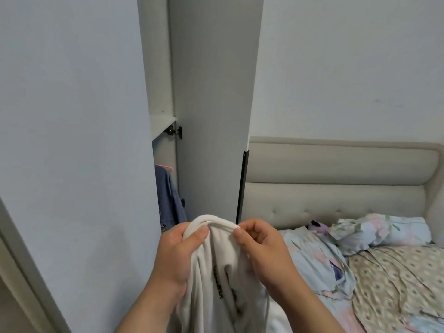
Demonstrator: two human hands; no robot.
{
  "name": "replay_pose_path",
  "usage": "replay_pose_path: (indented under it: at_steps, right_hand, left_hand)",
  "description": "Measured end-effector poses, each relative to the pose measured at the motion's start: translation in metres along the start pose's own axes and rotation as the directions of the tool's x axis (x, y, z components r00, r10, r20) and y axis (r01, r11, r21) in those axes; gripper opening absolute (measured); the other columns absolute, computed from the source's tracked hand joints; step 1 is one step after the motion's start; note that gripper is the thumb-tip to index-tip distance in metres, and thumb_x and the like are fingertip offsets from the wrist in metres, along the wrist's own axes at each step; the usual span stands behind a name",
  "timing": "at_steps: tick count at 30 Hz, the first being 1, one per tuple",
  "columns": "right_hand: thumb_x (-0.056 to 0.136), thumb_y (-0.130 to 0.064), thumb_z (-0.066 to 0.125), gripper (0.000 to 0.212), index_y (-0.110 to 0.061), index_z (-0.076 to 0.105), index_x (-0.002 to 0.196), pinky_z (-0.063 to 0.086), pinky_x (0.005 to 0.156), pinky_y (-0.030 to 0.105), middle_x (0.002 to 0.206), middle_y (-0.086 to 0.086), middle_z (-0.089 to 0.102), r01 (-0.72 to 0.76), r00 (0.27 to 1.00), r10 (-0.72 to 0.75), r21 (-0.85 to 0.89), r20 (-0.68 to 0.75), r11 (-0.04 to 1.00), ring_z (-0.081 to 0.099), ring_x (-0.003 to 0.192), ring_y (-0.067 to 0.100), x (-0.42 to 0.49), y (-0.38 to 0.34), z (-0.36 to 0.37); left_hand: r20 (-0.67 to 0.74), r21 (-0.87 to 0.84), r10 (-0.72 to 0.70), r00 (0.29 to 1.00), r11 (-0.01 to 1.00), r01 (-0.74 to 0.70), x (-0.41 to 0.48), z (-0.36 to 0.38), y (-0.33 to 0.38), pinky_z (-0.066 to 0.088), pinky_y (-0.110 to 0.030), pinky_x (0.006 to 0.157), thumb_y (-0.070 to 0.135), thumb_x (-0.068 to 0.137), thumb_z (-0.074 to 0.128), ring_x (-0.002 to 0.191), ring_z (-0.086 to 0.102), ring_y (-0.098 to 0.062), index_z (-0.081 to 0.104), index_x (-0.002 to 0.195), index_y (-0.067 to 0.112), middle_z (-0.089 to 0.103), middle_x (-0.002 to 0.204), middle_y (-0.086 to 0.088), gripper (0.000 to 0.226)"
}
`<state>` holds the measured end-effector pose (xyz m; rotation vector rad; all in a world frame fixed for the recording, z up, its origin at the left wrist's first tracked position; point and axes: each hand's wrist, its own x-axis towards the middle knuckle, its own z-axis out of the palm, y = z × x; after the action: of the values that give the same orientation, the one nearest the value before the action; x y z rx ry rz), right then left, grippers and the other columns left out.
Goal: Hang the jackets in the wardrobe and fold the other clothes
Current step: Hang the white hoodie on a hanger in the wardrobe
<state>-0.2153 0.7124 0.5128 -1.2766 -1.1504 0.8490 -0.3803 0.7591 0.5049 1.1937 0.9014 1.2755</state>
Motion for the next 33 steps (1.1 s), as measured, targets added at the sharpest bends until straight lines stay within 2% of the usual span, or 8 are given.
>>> replay_pose_path:
  at_steps: [3, 8, 15, 22, 25, 28, 31, 33]
  right_hand:
    - [0.090, -0.028, 0.069, 0.011, -0.025, 0.070, 0.079, 0.038, 0.050, 0.011, 0.062, -0.012, 0.062, -0.005, 0.999, 0.006, 0.032, -0.044, 0.999, 0.050, 0.054, -0.001, 0.041, 0.011, 0.016]
    - [0.090, -0.025, 0.069, 0.014, -0.020, 0.069, 0.076, 0.038, 0.049, 0.012, 0.062, -0.011, 0.061, -0.040, 0.999, 0.041, 0.037, -0.035, 0.999, 0.049, 0.054, 0.000, 0.103, 0.025, 0.036]
    - [0.090, -0.019, 0.069, 0.015, -0.026, 0.072, 0.076, 0.042, 0.055, 0.014, 0.067, -0.009, 0.066, -0.050, 0.996, 0.044, 0.070, 0.082, 0.996, 0.056, 0.061, 0.001, 0.174, 0.052, 0.068]
    - [0.089, -0.016, 0.070, 0.016, -0.025, 0.073, 0.076, 0.044, 0.057, 0.014, 0.067, -0.007, 0.067, -0.091, 0.984, 0.073, 0.101, 0.162, 0.991, 0.057, 0.061, 0.001, 0.233, 0.083, 0.092]
    - [0.089, -0.018, 0.071, 0.013, -0.024, 0.073, 0.077, 0.044, 0.057, 0.015, 0.067, -0.006, 0.067, -0.102, 0.982, 0.082, 0.111, 0.173, 0.989, 0.056, 0.061, 0.003, 0.259, 0.093, 0.099]
    - [0.089, -0.018, 0.071, 0.013, -0.023, 0.073, 0.076, 0.044, 0.056, 0.016, 0.067, -0.005, 0.067, -0.103, 0.981, 0.082, 0.120, 0.174, 0.987, 0.056, 0.061, 0.004, 0.298, 0.103, 0.110]
    - [0.088, -0.017, 0.070, 0.015, -0.021, 0.073, 0.075, 0.047, 0.058, 0.017, 0.070, -0.003, 0.070, -0.124, 0.987, 0.109, 0.127, 0.121, 0.984, 0.060, 0.063, 0.005, 0.333, 0.112, 0.123]
    - [0.088, -0.015, 0.070, 0.015, -0.018, 0.073, 0.074, 0.049, 0.059, 0.017, 0.071, -0.003, 0.071, -0.139, 0.986, 0.123, 0.151, 0.111, 0.979, 0.062, 0.065, 0.005, 0.351, 0.113, 0.130]
  left_hand:
    - [-0.075, -0.036, 0.001, 0.997, 0.999, -0.004, 0.043, 0.003, -0.009, 0.053, -0.041, 0.070, 0.030, 0.073, 0.075, 0.073, 0.064, -0.026, 0.072, 0.077, 0.008, 0.069, 0.079, -0.017, 0.022]
    - [-0.134, -0.060, -0.008, 0.991, 0.998, -0.001, 0.104, 0.001, -0.022, 0.049, -0.042, 0.071, 0.037, 0.070, 0.070, 0.072, 0.060, -0.025, 0.069, 0.077, 0.005, 0.065, 0.079, -0.023, 0.032]
    - [-0.256, -0.039, 0.000, 0.967, 0.999, -0.010, 0.165, -0.026, -0.048, 0.049, -0.039, 0.066, 0.035, 0.069, 0.070, 0.067, 0.060, -0.021, 0.073, 0.072, 0.012, 0.066, 0.069, -0.008, 0.023]
    - [-0.303, 0.035, -0.008, 0.953, 0.999, 0.020, 0.216, -0.047, -0.067, 0.052, -0.040, 0.068, 0.034, 0.068, 0.069, 0.069, 0.064, -0.018, 0.076, 0.077, 0.016, 0.072, 0.074, -0.008, 0.021]
    - [-0.328, -0.019, -0.032, 0.944, 0.999, 0.028, 0.239, -0.049, -0.079, 0.054, -0.051, 0.076, 0.032, 0.071, 0.070, 0.077, 0.066, -0.028, 0.076, 0.080, 0.015, 0.072, 0.085, -0.021, 0.020]
    - [-0.387, -0.120, -0.064, 0.920, 0.993, 0.018, 0.280, -0.047, -0.093, 0.053, -0.046, 0.074, 0.021, 0.077, 0.073, 0.079, 0.065, -0.031, 0.075, 0.078, 0.012, 0.072, 0.082, -0.019, 0.009]
    - [-0.398, -0.217, -0.117, 0.910, 0.976, 0.031, 0.315, -0.044, -0.107, 0.051, -0.042, 0.073, 0.023, 0.074, 0.073, 0.076, 0.064, -0.028, 0.075, 0.077, 0.011, 0.069, 0.080, -0.017, 0.013]
    - [-0.417, -0.258, -0.124, 0.900, 0.966, 0.014, 0.330, -0.039, -0.107, 0.053, -0.040, 0.071, 0.020, 0.082, 0.072, 0.076, 0.066, -0.026, 0.075, 0.078, 0.014, 0.072, 0.079, -0.013, 0.008]
